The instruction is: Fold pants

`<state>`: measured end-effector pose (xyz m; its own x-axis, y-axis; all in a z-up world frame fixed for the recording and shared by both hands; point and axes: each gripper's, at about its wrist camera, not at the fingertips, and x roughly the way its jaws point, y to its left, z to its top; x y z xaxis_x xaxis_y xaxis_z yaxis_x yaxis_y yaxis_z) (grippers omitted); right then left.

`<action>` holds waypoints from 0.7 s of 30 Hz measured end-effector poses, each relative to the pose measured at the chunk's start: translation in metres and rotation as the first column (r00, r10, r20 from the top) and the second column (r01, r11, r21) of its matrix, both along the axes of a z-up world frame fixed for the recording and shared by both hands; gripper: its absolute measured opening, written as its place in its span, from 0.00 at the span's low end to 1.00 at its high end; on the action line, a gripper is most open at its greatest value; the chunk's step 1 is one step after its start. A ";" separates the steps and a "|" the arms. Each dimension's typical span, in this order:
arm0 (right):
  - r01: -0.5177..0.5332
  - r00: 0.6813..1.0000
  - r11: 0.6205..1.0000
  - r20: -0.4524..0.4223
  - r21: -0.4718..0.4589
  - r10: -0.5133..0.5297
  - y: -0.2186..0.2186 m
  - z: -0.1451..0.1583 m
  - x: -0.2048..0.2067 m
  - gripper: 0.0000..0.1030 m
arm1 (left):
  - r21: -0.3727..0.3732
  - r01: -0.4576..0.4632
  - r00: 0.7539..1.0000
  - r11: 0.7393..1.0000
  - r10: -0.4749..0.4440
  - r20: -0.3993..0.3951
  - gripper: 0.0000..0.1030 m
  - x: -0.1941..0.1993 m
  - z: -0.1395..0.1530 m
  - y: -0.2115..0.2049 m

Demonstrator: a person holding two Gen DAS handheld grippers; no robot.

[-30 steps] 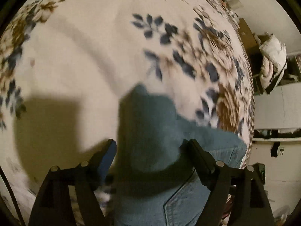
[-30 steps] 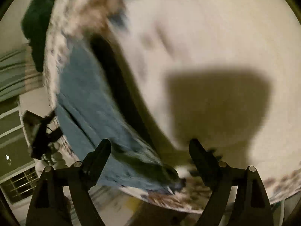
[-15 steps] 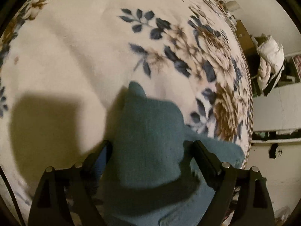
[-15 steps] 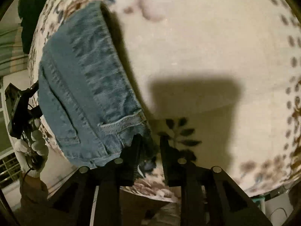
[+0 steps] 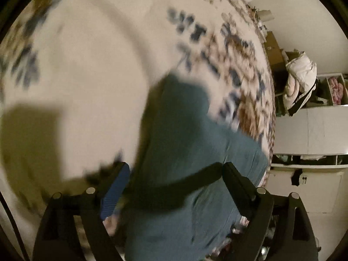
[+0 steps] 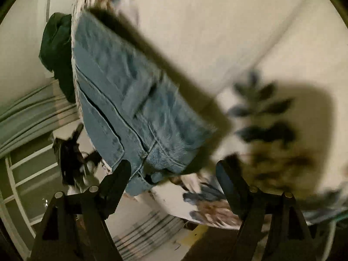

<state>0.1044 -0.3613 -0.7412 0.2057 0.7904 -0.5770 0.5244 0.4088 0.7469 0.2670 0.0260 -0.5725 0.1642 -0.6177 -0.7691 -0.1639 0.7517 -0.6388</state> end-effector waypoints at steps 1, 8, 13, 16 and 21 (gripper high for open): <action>0.016 1.000 1.000 0.004 0.017 -0.016 0.007 -0.006 0.001 0.81 | -0.016 -0.002 1.000 1.000 0.002 -0.021 0.84 -0.007 -0.007 0.000; 0.154 0.977 0.985 0.133 0.082 -0.164 0.026 0.005 -0.013 0.84 | -0.170 -0.019 0.997 0.985 0.006 -0.076 0.91 -0.034 -0.042 -0.001; 0.175 0.980 0.984 0.092 0.031 -0.177 0.028 -0.012 -0.021 0.87 | -0.149 0.053 0.997 0.987 -0.060 -0.044 1.00 -0.030 -0.045 -0.015; 0.208 0.964 0.975 0.154 0.075 -0.217 0.034 0.006 -0.014 0.87 | -0.136 0.060 0.998 0.989 -0.065 -0.026 1.00 -0.027 -0.039 -0.017; 0.197 0.972 0.979 0.139 -0.044 -0.189 0.060 0.005 -0.009 0.84 | -0.106 0.064 0.997 0.992 -0.060 0.041 0.70 -0.034 -0.030 -0.017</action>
<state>0.0952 -0.3016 -0.7367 0.4293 0.6949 -0.5768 0.4950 0.3531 0.7939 0.2331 0.0088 -0.6027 0.1505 -0.7063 -0.6917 -0.0941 0.6863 -0.7212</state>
